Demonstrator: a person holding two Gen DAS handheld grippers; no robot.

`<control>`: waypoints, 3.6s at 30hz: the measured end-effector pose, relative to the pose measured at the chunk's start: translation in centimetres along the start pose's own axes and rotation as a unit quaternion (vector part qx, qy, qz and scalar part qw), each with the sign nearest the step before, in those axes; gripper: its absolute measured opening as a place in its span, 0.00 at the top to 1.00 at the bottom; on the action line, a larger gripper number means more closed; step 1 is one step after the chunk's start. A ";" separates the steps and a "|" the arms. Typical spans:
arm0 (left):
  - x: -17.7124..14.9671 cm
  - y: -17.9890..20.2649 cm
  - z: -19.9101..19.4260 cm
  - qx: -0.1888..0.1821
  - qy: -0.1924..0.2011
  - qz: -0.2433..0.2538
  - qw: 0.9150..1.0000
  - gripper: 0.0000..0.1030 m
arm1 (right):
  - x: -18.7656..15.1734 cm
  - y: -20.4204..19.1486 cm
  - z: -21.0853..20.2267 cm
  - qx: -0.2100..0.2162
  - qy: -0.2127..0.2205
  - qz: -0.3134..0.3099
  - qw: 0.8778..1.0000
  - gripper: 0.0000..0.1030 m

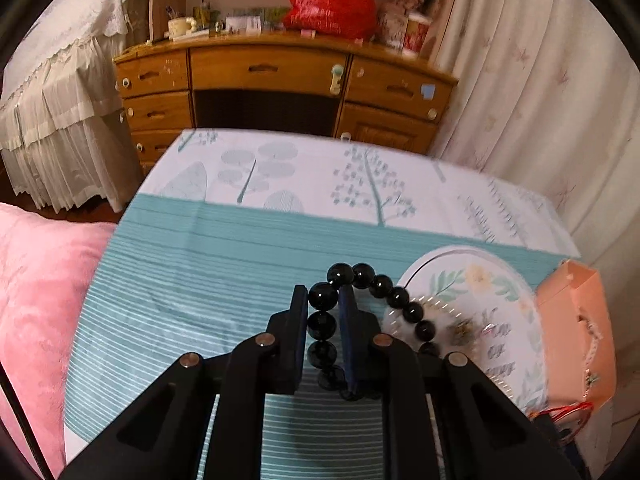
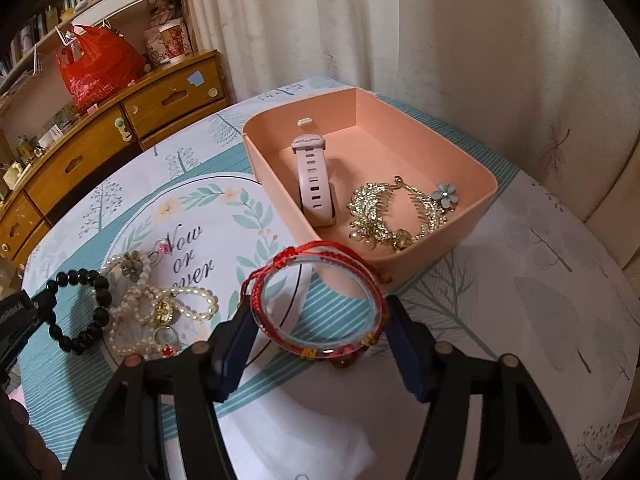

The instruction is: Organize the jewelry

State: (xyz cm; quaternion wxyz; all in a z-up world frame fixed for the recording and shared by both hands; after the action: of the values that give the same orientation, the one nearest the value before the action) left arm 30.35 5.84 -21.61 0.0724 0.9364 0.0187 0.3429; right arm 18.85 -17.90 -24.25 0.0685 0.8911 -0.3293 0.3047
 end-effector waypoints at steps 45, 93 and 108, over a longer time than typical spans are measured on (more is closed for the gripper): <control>2.3 26.0 -9.4 -0.136 0.093 0.101 0.981 0.87 | 8.9 8.9 -3.6 0.196 0.080 -0.195 0.958 0.38; -2.9 4.6 -1.8 0.001 -0.072 0.076 0.995 0.28 | 1.4 -3.7 -3.2 0.253 0.015 -0.316 0.914 0.25; -3.6 4.1 -0.6 -0.035 -0.067 0.096 0.993 0.32 | -1.6 -6.7 -0.9 0.255 -0.008 -0.387 0.886 0.57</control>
State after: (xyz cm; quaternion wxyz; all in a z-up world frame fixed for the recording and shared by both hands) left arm 27.15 1.55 -22.87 0.0730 0.9517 -0.0880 0.2849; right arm 21.68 -11.56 -23.92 -0.0517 0.9370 0.1301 0.3202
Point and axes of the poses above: each gripper's, at about its wrist camera, not at the fingertips, and z roughly the way its jaws point, y to its right, x to its top, the point moved 2 cm from there along z, roughly the way its jaws point, and after that the axes turned 3 degrees about z, right-handed, at the moved point
